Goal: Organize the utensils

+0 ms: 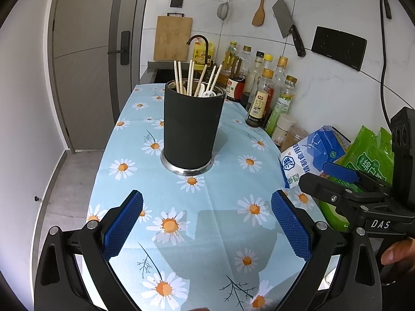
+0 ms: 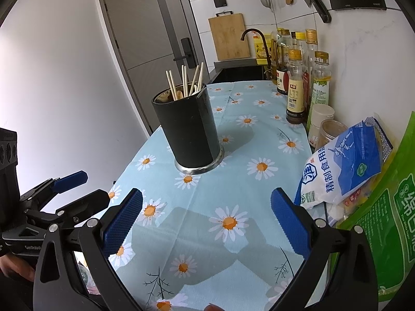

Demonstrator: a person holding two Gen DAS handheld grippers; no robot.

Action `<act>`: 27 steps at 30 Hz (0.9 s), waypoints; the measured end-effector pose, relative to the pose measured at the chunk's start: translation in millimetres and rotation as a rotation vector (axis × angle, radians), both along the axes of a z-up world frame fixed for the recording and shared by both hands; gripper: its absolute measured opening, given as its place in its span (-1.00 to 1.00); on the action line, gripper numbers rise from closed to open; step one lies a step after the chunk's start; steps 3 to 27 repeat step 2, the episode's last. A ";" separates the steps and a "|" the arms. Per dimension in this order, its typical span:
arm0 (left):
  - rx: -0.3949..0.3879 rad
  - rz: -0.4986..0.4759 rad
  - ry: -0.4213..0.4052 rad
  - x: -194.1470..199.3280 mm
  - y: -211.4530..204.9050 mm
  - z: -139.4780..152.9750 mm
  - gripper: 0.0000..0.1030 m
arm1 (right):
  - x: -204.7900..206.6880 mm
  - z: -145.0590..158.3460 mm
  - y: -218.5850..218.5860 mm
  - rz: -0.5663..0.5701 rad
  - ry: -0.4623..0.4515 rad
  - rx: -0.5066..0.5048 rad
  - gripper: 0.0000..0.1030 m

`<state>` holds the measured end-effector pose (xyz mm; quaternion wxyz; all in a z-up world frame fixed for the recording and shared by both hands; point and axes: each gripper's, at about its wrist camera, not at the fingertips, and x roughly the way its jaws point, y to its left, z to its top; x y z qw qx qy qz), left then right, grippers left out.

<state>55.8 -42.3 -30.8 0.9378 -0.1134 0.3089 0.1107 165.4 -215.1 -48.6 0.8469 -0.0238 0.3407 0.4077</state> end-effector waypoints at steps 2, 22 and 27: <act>-0.002 0.004 0.002 0.3 0.4 -0.4 0.87 | 0.2 0.0 0.2 0.001 0.001 0.000 0.90; -0.002 0.004 0.002 0.3 0.4 -0.4 0.87 | 0.2 0.0 0.2 0.001 0.001 0.000 0.90; -0.002 0.004 0.002 0.3 0.4 -0.4 0.87 | 0.2 0.0 0.2 0.001 0.001 0.000 0.90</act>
